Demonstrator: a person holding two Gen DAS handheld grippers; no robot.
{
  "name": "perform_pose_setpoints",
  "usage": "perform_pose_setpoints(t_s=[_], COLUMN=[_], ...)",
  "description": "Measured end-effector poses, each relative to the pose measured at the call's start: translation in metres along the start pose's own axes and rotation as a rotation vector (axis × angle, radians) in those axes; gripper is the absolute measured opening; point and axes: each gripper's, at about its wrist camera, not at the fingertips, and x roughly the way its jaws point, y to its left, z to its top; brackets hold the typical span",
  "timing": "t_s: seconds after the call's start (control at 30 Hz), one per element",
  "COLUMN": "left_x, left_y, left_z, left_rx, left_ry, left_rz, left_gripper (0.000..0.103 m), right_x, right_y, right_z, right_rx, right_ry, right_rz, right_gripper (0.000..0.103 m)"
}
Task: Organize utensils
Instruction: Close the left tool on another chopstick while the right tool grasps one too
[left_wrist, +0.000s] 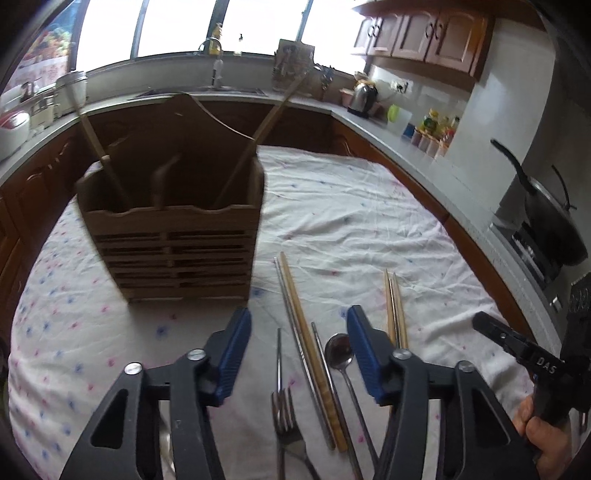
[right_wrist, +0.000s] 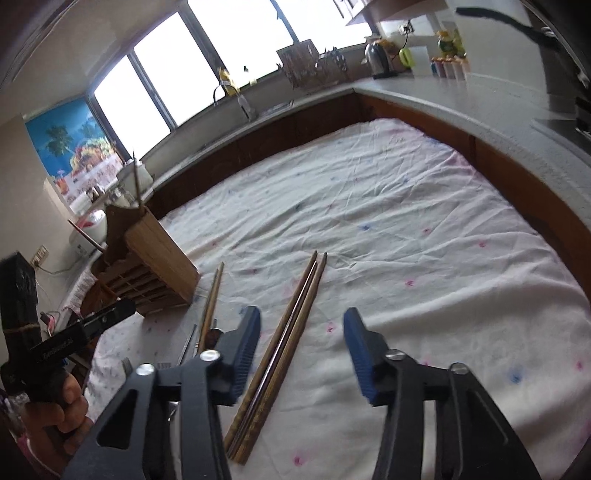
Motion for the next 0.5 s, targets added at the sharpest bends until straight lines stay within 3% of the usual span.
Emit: perform_pose_setpoints(t_s=[0.1,0.3,0.5], left_x=[0.023,0.075,0.126], left_y=[0.000,0.003,-0.002], left_z=[0.012,0.037,0.056], left_rx=[0.007,0.007,0.047], left_ry=[0.033,0.106,0.175], left_rz=[0.002,-0.010,0.026], left_gripper=[0.035,0.030,0.025], right_x=[0.023,0.066,0.099], right_y=[0.000,-0.005,-0.005], right_z=[0.006,0.024,0.032], right_rx=[0.003,0.009,-0.009], right_ry=[0.042,0.108,0.181], right_rz=[-0.007,-0.023,-0.068], right_gripper=[0.036,0.031,0.023])
